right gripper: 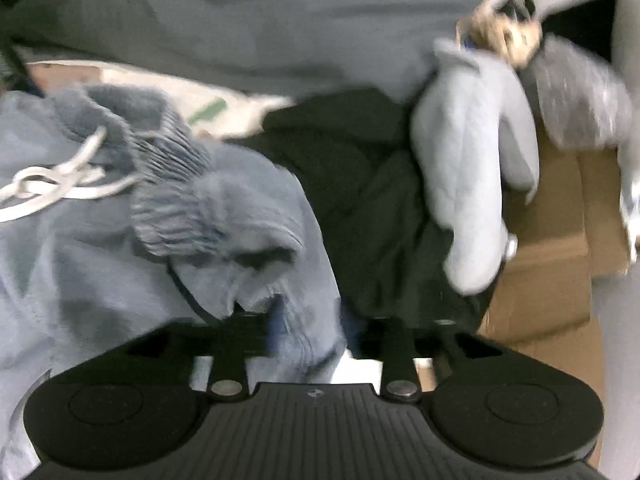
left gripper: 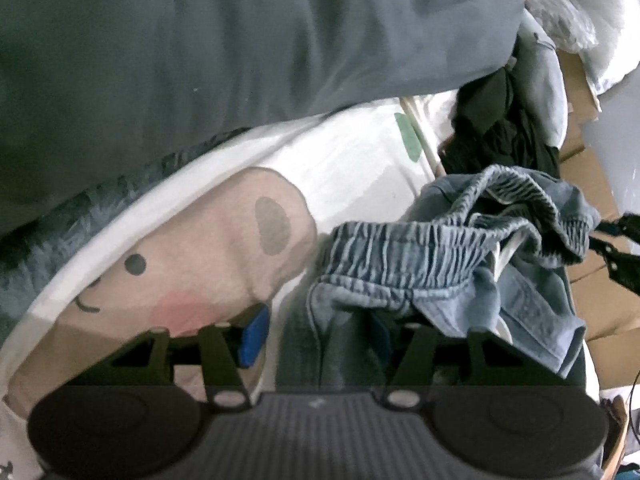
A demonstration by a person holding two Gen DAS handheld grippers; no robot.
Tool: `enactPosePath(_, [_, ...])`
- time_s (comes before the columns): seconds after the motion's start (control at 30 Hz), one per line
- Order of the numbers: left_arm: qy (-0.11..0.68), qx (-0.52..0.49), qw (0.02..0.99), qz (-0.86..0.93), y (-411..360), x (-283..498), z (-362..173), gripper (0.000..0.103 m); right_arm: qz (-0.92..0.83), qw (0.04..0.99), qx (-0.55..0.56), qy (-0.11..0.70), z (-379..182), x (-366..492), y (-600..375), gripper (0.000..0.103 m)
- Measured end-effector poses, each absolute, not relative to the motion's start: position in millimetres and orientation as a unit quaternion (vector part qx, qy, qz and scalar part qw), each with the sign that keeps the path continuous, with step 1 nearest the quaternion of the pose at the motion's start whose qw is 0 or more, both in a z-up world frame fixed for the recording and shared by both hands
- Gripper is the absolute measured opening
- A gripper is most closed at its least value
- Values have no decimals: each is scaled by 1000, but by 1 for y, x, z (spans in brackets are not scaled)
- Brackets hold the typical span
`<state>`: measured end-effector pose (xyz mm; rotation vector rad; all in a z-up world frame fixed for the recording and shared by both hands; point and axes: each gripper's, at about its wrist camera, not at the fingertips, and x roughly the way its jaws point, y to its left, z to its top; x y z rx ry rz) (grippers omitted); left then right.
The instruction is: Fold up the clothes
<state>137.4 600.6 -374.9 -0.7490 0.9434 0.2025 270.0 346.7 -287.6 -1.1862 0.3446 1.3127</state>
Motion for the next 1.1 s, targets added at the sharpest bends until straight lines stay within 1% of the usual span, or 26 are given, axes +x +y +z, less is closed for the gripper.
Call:
enactPosePath(0.2, [438, -357, 820, 89, 600, 135, -376, 56, 600, 583, -543, 73, -281, 244, 348, 48])
enactPosePath(0.33, [433, -357, 823, 84, 599, 135, -379, 56, 596, 534, -598, 36, -293, 231, 360, 49])
enactPosePath(0.43, [432, -359, 824, 81, 600, 136, -379, 56, 596, 516, -615, 22, -296, 230, 366, 49])
enactPosePath(0.57, [430, -364, 822, 84, 600, 135, -378, 56, 589, 471, -655, -33, -303, 223, 364, 49])
enactPosePath(0.6, [430, -368, 821, 82, 600, 135, -378, 52, 586, 464, -663, -45, -304, 222, 363, 49])
enactPosePath(0.63, [430, -372, 819, 80, 600, 134, -378, 51, 584, 456, -670, -56, -305, 221, 363, 49])
enactPosePath(0.77, [433, -377, 815, 84, 600, 136, -377, 51, 582, 437, -682, -79, -305, 221, 360, 49])
enactPosePath(0.87, [438, -385, 808, 83, 600, 137, -377, 51, 572, 408, -700, -127, -309, 216, 355, 49])
enactPosePath(1.0, [442, -399, 799, 82, 602, 137, -379, 51, 564, 383, -716, -148, -317, 212, 357, 49])
enactPosePath(1.03, [443, -401, 798, 82, 601, 137, -379, 51, 568, 389, -712, -139, -315, 212, 358, 49])
enactPosePath(1.07, [443, -406, 796, 81, 601, 137, -379, 50, 571, 394, -708, -131, -314, 212, 359, 49])
enactPosePath(1.1, [443, -411, 793, 79, 600, 136, -379, 45, 574, 400, -704, -122, -312, 212, 359, 49])
